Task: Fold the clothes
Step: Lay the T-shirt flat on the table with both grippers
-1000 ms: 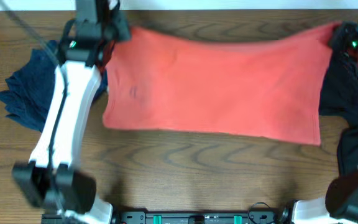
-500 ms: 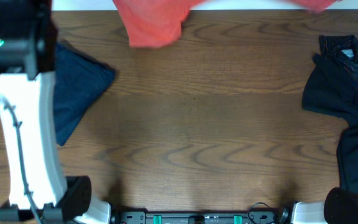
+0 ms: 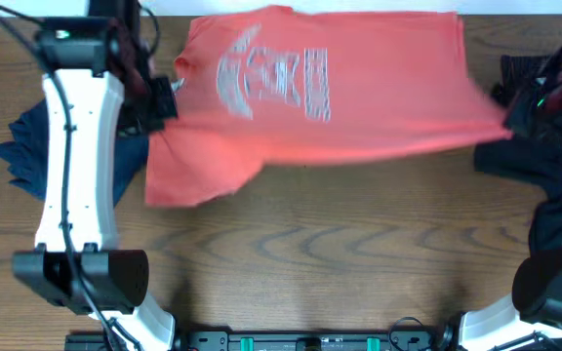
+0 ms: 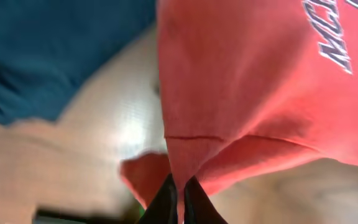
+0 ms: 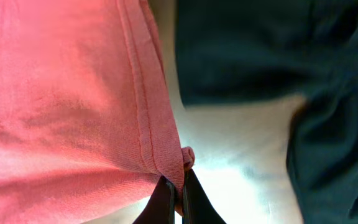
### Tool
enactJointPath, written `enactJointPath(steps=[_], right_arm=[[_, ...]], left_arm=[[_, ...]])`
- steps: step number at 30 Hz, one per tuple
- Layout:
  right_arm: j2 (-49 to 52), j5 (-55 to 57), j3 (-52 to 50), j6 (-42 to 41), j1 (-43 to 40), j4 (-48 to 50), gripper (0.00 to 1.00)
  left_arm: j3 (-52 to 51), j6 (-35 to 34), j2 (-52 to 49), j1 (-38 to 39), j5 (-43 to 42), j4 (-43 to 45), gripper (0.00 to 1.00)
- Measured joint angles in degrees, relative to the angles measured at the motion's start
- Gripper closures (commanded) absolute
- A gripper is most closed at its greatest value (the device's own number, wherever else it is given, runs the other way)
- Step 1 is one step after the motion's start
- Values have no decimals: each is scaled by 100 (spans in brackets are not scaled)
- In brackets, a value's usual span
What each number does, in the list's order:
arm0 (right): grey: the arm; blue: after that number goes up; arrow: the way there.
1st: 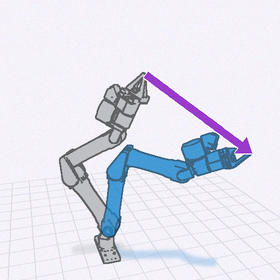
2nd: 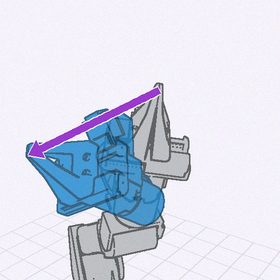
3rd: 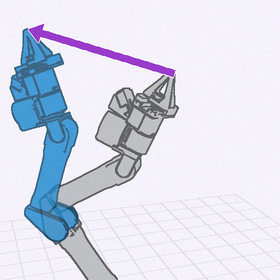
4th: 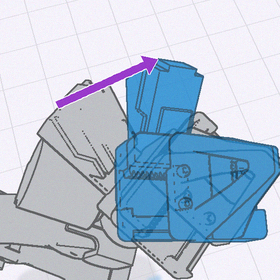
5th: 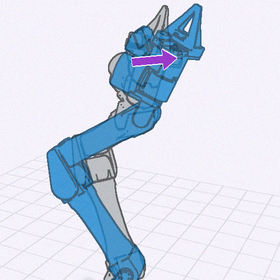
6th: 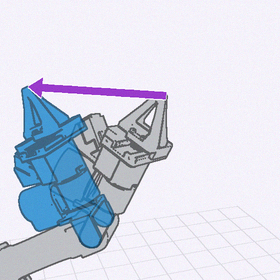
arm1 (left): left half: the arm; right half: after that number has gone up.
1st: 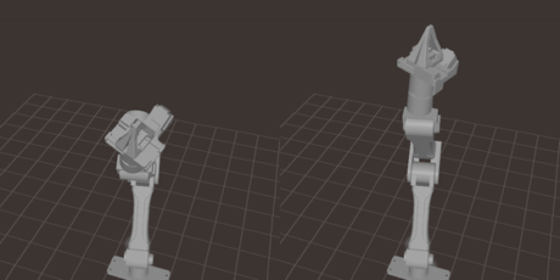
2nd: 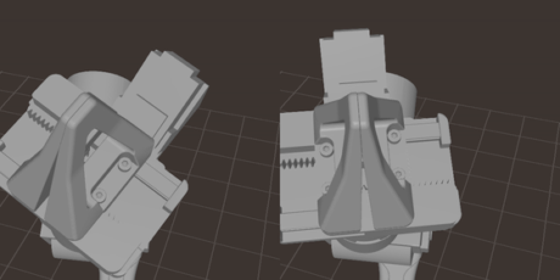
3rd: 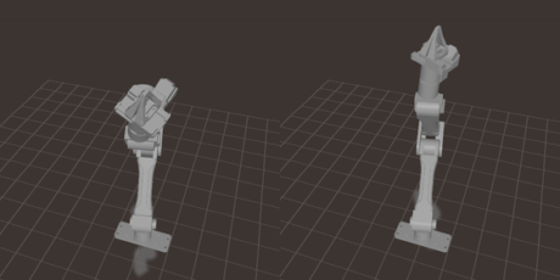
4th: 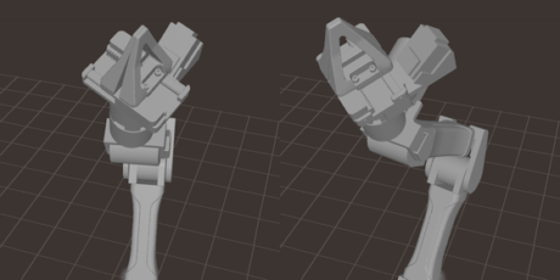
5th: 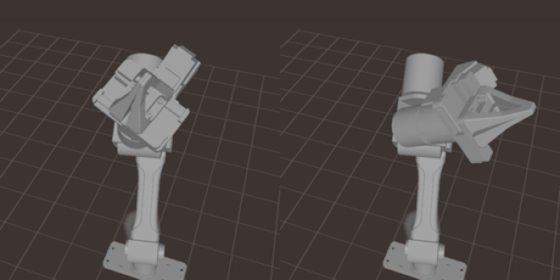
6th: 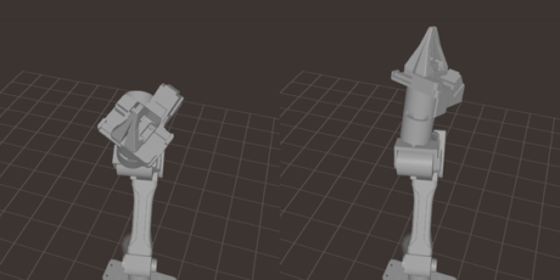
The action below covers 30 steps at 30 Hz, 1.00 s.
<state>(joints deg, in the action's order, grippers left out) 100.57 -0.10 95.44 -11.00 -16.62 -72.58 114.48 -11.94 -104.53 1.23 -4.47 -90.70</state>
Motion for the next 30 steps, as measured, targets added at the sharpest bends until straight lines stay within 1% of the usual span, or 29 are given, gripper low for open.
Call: enactJointPath(steps=[6,10,13,16,19,24,27,30], right_arm=[[24,70,-1193,63,0,-293,99],[22,116,-1853,76,-2,-348,99],[-22,127,-2337,72,-2,-323,99],[-199,144,-2710,15,-2,-273,99],[-621,181,-2959,-98,-2,-236,99],[-1491,339,-2988,-319,-2,-118,99],[-1816,372,-2988,-378,-2,-4,99],[-1910,387,-2988,-404,-2,109,99]], left_arm=[[-1886,0,7,0,-177,-149,94],[-3289,-4,184,0,-254,98,94],[-4253,-39,688,0,-286,437,94],[-4977,-184,1534,2,-317,632,94],[-5324,-350,2393,0,-424,730,94],[-5355,-684,3357,2,-466,831,94],[-5357,-780,3644,0,-468,1010,94],[-5357,-824,3722,0,-468,1292,94]])
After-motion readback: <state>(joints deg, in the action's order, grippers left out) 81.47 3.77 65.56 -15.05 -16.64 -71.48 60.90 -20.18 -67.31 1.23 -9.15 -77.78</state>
